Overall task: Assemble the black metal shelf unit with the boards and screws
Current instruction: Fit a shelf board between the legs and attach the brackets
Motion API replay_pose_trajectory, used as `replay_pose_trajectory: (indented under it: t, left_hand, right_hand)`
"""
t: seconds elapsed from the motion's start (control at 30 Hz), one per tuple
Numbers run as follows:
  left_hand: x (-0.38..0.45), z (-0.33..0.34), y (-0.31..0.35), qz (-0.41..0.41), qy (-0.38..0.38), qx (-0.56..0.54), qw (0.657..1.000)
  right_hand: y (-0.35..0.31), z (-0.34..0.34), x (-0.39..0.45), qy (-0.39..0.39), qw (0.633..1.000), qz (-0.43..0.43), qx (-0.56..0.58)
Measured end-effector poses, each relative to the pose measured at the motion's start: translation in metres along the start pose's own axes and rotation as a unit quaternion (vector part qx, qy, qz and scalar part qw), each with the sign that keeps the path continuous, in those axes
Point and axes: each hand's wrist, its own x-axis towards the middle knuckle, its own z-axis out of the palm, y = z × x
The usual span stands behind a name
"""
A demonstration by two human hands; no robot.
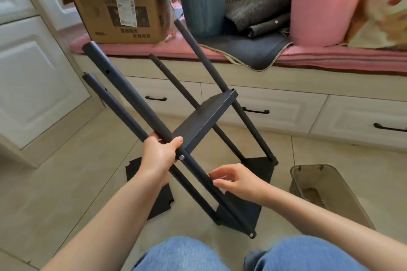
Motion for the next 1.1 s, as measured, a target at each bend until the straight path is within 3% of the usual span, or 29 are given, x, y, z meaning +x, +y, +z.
replay_pose_trajectory:
  t: [0.1,0.17,0.3,0.4,0.6,1.1]
  left_hand:
    - [-0.008,0.0,0.002,0.054,-0.017,0.051,0.997]
    - [-0.014,-0.001,0.001,0.088,-0.024,0.079,0.993]
    - [-0.024,-0.004,-0.001,0.144,-0.025,0.137,0.98]
    - [-0.029,-0.008,-0.004,0.176,-0.046,0.162,0.97]
    - [-0.029,-0.017,-0.01,0.204,-0.082,0.179,0.959]
    - [0.001,-0.025,-0.026,0.239,-0.07,0.211,0.945]
  right_hand:
    - [-0.006,-0.02,-0.009,0.049,0.999,0.006,-0.01]
    - [-0.006,-0.04,-0.015,0.122,0.992,0.026,0.015]
    - [-0.004,-0.084,-0.026,0.3,0.948,0.077,0.078]
    - [0.001,-0.108,-0.032,0.376,0.917,0.1,0.087]
    - [-0.001,-0.132,-0.032,0.419,0.895,0.131,0.074]
    - [0.006,-0.115,-0.046,0.39,0.918,0.061,0.029]
